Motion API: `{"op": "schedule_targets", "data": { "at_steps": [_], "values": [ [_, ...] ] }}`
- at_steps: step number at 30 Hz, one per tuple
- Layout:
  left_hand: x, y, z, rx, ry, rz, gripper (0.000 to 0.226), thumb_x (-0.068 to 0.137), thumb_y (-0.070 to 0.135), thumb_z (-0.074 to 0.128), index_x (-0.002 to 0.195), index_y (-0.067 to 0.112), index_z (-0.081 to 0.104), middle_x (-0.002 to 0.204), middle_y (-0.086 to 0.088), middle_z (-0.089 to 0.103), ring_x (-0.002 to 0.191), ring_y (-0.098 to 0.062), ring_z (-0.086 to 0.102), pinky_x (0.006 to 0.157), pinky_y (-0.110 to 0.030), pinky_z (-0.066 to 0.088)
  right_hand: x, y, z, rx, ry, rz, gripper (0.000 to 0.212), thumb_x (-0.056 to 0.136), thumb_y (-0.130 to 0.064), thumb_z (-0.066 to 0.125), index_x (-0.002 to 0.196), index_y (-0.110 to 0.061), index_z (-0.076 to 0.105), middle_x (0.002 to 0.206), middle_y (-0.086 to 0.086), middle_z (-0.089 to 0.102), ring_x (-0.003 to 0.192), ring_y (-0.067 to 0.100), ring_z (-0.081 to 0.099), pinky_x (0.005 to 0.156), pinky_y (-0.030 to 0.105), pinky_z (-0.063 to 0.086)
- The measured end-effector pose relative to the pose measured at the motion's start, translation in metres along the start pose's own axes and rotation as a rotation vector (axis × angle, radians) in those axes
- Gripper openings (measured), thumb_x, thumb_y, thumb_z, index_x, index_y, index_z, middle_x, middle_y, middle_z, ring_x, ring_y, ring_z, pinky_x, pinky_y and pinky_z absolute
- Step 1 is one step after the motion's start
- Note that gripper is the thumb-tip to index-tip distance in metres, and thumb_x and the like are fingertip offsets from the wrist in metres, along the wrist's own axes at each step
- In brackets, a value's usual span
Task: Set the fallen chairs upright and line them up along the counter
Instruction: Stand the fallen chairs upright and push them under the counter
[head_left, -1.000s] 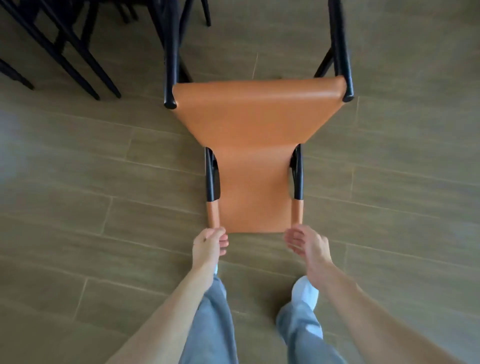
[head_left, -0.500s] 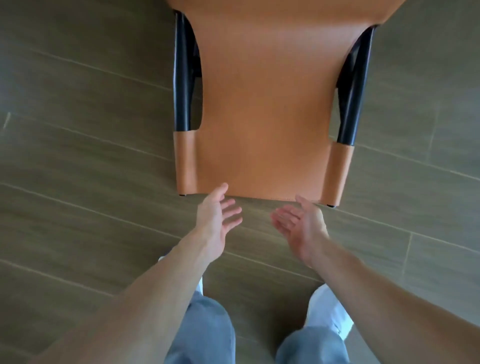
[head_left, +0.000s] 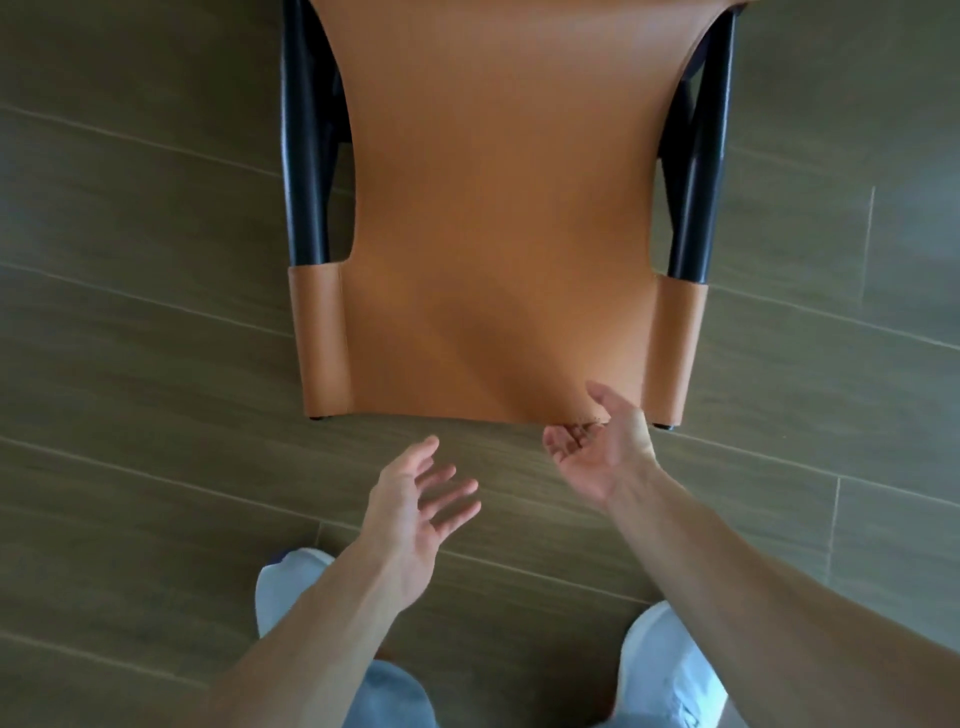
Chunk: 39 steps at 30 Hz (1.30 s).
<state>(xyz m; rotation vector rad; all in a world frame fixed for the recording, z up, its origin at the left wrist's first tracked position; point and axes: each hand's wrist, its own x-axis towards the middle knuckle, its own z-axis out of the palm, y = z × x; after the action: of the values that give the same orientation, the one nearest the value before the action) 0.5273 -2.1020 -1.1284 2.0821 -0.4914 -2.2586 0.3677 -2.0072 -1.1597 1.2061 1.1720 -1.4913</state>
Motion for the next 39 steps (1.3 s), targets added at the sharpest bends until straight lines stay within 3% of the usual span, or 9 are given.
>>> {"op": "schedule_targets", "data": {
  "at_steps": [6,11,16,21,25,30,34,37,39],
  "values": [
    [-0.074,0.032,0.035,-0.180,-0.017,-0.030,0.042,0.091,0.023,0.072,0.119,0.007,0.045,0.119,-0.020,0.058,0.113,-0.038,0.064,0.100,-0.053,0.052,-0.091,-0.008,-0.001,-0.067,0.100,-0.024,0.042,0.094,-0.016,0.065,0.133,-0.006,0.054,0.105,0.010,0.049,0.065,0.016,0.039,0.060,0.027,0.043],
    [-0.150,0.048,0.061,-0.351,0.016,-0.020,0.037,0.093,0.023,0.070,0.124,0.011,0.056,0.125,-0.017,0.060,0.111,-0.032,0.061,0.097,-0.052,0.054,-0.194,-0.027,-0.005,-0.032,0.174,-0.065,0.012,0.099,-0.014,0.062,0.107,-0.009,0.055,0.068,0.006,0.057,0.053,0.015,0.041,0.050,0.025,0.039],
    [-0.232,0.072,0.080,-0.430,0.025,0.007,0.039,0.097,0.022,0.065,0.129,0.002,0.056,0.117,-0.021,0.069,0.098,-0.032,0.070,0.068,-0.045,0.056,-0.292,-0.058,0.008,0.007,0.181,-0.112,0.004,0.102,-0.011,0.058,0.101,-0.007,0.057,0.077,0.007,0.058,0.057,0.015,0.046,0.036,0.019,0.041],
    [-0.346,0.124,0.116,-0.420,0.095,0.103,0.016,0.096,0.016,0.065,0.103,0.006,0.056,0.103,-0.017,0.067,0.087,-0.031,0.068,0.082,-0.051,0.057,-0.402,-0.093,0.044,-0.065,0.238,-0.209,0.007,0.102,-0.008,0.060,0.103,-0.001,0.059,0.078,0.012,0.062,0.050,0.015,0.046,0.032,0.016,0.037],
    [-0.430,0.177,0.143,-0.412,0.152,0.156,0.011,0.096,0.008,0.065,0.092,0.004,0.055,0.095,-0.016,0.065,0.078,-0.034,0.068,0.077,-0.050,0.059,-0.484,-0.125,0.079,-0.112,0.260,-0.248,0.019,0.101,-0.006,0.059,0.083,-0.005,0.056,0.073,0.013,0.062,0.049,0.014,0.045,0.042,0.023,0.040],
    [-0.504,0.251,0.176,-0.344,0.156,0.183,0.007,0.095,0.001,0.065,0.093,-0.002,0.059,0.090,-0.022,0.066,0.048,-0.035,0.070,0.052,-0.055,0.058,-0.554,-0.174,0.133,-0.167,0.202,-0.257,0.009,0.099,-0.001,0.062,0.090,0.003,0.060,0.075,0.017,0.065,0.051,0.017,0.051,0.042,0.026,0.045],
    [-0.525,0.313,0.214,-0.302,0.160,0.217,0.009,0.093,-0.005,0.065,0.100,-0.006,0.060,0.089,-0.025,0.066,0.044,-0.037,0.068,0.043,-0.050,0.058,-0.573,-0.219,0.182,-0.257,0.157,-0.356,0.004,0.097,0.001,0.062,0.099,0.002,0.060,0.085,0.018,0.068,0.053,0.021,0.056,0.040,0.025,0.050],
    [-0.527,0.356,0.247,-0.246,0.138,0.291,0.014,0.093,-0.003,0.067,0.105,-0.007,0.059,0.095,-0.025,0.066,0.046,-0.037,0.069,0.047,-0.046,0.061,-0.578,-0.251,0.221,-0.360,0.125,-0.489,0.005,0.095,-0.002,0.063,0.099,-0.001,0.060,0.074,0.014,0.069,0.055,0.025,0.062,0.069,0.040,0.056],
    [-0.529,0.385,0.272,-0.217,0.129,0.357,0.011,0.093,0.000,0.068,0.101,-0.003,0.060,0.103,-0.022,0.066,0.048,-0.036,0.070,0.060,-0.048,0.063,-0.583,-0.276,0.248,-0.403,0.104,-0.583,0.005,0.094,-0.006,0.065,0.094,-0.007,0.059,0.071,0.010,0.070,0.057,0.023,0.065,0.067,0.038,0.057]
  ]
}}
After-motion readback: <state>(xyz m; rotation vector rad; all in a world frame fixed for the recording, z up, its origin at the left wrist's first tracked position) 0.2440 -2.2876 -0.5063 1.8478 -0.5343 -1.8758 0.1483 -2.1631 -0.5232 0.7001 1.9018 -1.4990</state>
